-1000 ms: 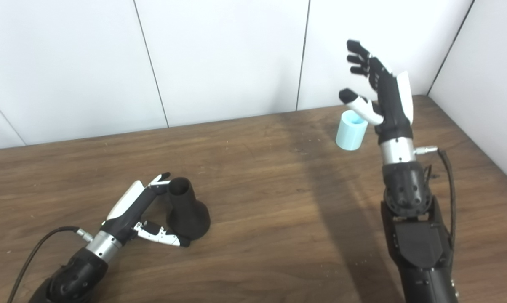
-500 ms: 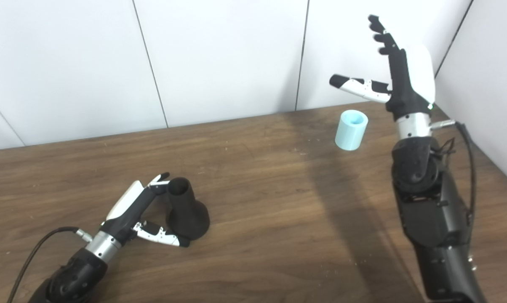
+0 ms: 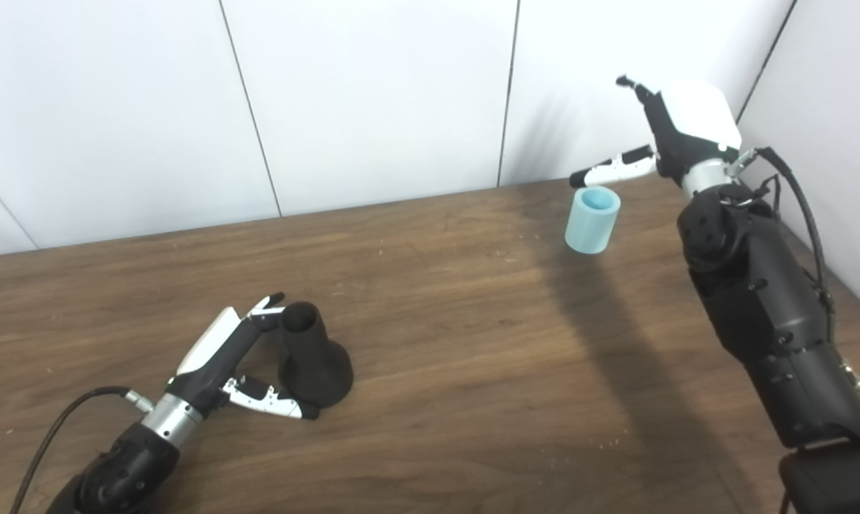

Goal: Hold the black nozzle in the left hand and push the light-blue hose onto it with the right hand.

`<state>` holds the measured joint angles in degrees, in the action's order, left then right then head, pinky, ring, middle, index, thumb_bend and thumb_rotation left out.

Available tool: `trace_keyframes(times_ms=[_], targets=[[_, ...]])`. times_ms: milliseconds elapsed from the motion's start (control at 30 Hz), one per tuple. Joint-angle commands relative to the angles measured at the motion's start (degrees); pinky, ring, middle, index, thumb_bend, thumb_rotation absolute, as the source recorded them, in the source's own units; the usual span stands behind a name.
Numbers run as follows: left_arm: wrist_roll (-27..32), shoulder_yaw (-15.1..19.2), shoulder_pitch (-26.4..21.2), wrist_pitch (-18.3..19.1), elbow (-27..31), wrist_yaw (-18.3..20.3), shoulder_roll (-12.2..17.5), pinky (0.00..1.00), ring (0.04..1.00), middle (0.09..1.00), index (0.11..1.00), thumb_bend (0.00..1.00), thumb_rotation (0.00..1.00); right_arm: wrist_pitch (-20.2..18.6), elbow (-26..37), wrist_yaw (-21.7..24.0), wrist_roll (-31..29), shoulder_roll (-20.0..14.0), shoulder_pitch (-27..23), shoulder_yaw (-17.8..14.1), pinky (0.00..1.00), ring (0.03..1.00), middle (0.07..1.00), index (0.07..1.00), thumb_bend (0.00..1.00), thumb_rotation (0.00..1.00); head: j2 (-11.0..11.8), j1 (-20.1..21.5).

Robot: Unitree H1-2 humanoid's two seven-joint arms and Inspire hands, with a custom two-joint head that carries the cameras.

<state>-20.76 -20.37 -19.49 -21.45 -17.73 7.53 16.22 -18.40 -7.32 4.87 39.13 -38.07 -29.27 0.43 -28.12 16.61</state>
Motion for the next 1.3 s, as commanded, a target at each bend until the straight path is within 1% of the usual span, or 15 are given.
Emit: trace_keyframes(times_ms=[0, 100, 233, 300, 433, 800, 1133, 1267], targets=[[-2.7, -1.8, 6.4, -0.8, -5.7, -0.2, 0.1, 1.0, 0.769, 0.498, 0.482, 0.52, 0.0, 0.5, 0.3, 0.2, 0.3, -2.9, -3.8, -0.1, 0.8, 0.88, 0.897, 0.868, 1.0, 0.49, -0.1, -0.1], [-2.9, -1.8, 6.4, -0.8, -5.7, -0.3, 0.1, 1.0, 0.768, 0.498, 0.482, 0.52, 0.0, 0.8, -1.2, 1.4, 0.0, -3.1, -4.4, 1.0, 0.8, 0.89, 0.905, 0.871, 1.0, 0.5, -0.2, -0.1], [-3.1, -1.9, 6.6, -0.7, -5.4, -0.3, 0.1, 1.0, 0.769, 0.498, 0.482, 0.52, 0.0, 1.5, -2.8, 2.1, -0.3, -3.1, -5.1, 2.1, 0.71, 0.892, 0.907, 0.871, 1.0, 0.52, -0.2, -0.2], [-3.1, -1.8, 6.6, -0.7, -5.4, -0.2, 0.1, 0.99, 0.77, 0.498, 0.482, 0.52, 0.0, 1.3, -3.7, 2.6, -0.4, -3.0, -5.4, 2.6, 0.69, 0.889, 0.906, 0.87, 1.0, 0.52, -0.1, -0.2], [-3.0, -1.8, 6.6, -0.5, -5.3, 0.0, 0.1, 0.99, 0.77, 0.498, 0.482, 0.52, 0.0, 0.6, -4.8, 3.5, -0.5, -2.6, -6.0, 3.4, 0.68, 0.884, 0.902, 0.87, 1.0, 0.52, -0.1, -0.2], [-3.1, -1.8, 6.8, -0.2, -5.1, 0.0, -0.1, 0.99, 0.771, 0.498, 0.482, 0.52, 0.0, 0.2, -6.8, 4.2, -0.7, -2.4, -7.6, 4.8, 0.66, 0.891, 0.908, 0.868, 1.0, 0.51, -0.3, -0.4], [-3.2, -1.8, 7.0, -0.2, -5.0, -0.2, -0.2, 0.99, 0.771, 0.498, 0.482, 0.52, 0.0, 1.4, -11.3, 4.1, 1.0, -3.5, -11.2, 8.0, 0.65, 0.89, 0.906, 0.861, 1.0, 0.5, -0.4, -0.4], [-3.2, -1.8, 7.0, -0.1, -5.0, -0.2, -0.2, 0.99, 0.77, 0.498, 0.482, 0.52, 0.0, 1.7, -12.7, 4.0, 1.8, -3.6, -12.3, 9.0, 0.64, 0.872, 0.905, 0.861, 1.0, 0.49, -0.4, -0.2]])
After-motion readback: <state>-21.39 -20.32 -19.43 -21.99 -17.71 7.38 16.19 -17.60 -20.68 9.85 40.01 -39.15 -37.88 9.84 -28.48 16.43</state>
